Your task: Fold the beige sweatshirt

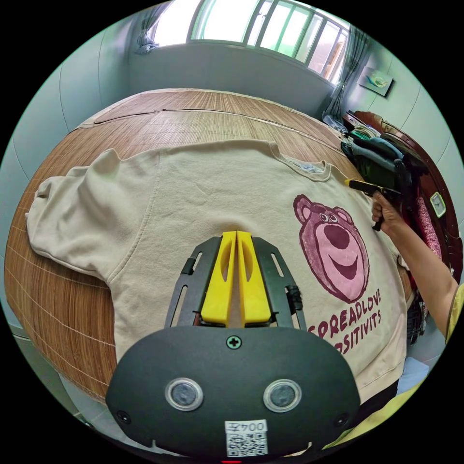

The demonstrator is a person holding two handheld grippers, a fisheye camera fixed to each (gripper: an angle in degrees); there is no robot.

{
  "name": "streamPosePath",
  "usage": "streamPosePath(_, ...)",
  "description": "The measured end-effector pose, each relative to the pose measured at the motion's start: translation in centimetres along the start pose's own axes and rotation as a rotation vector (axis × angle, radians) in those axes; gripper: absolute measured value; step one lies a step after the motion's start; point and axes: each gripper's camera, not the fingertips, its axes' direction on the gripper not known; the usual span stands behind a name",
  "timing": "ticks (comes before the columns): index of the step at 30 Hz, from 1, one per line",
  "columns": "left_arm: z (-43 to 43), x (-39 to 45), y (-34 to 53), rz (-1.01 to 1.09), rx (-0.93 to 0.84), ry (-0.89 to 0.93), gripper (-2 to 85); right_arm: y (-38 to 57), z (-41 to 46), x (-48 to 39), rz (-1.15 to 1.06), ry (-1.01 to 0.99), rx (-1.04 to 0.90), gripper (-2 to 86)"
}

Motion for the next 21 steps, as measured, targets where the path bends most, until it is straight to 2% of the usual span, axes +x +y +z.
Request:
streamPosePath(3,0.0,0.0,0.0,0.000,0.000,-0.001,1.1,-0.6,0.1,0.3,0.013,-0.005,-0.009,9.2)
streamPosePath(7,0.0,0.1,0.1,0.001,0.001,-0.002,1.1,-0.1,-2.0,-1.0,-0.031,-0.007,0.105,7.3)
streamPosePath(10,0.1,0.2,0.1,0.002,0.001,-0.005,1.1,-1.2,0.7,-2.1,-0.064,0.000,0.002,8.0)
streamPosePath(14,0.1,0.2,0.0,0.002,0.001,-0.005,1.1,-1.6,1.2,-0.5,-0.019,-0.060,-0.011,9.1)
streamPosePath(18,0.1,0.3,0.0,0.003,0.002,-0.007,1.0,-1.2,-0.5,-1.0,-0.056,-0.048,0.082,7.7)
streamPosePath(21,0.2,0.3,0.0,0.003,0.002,-0.008,1.0,-1.8,0.9,-1.8,-0.077,-0.019,0.055,7.7)
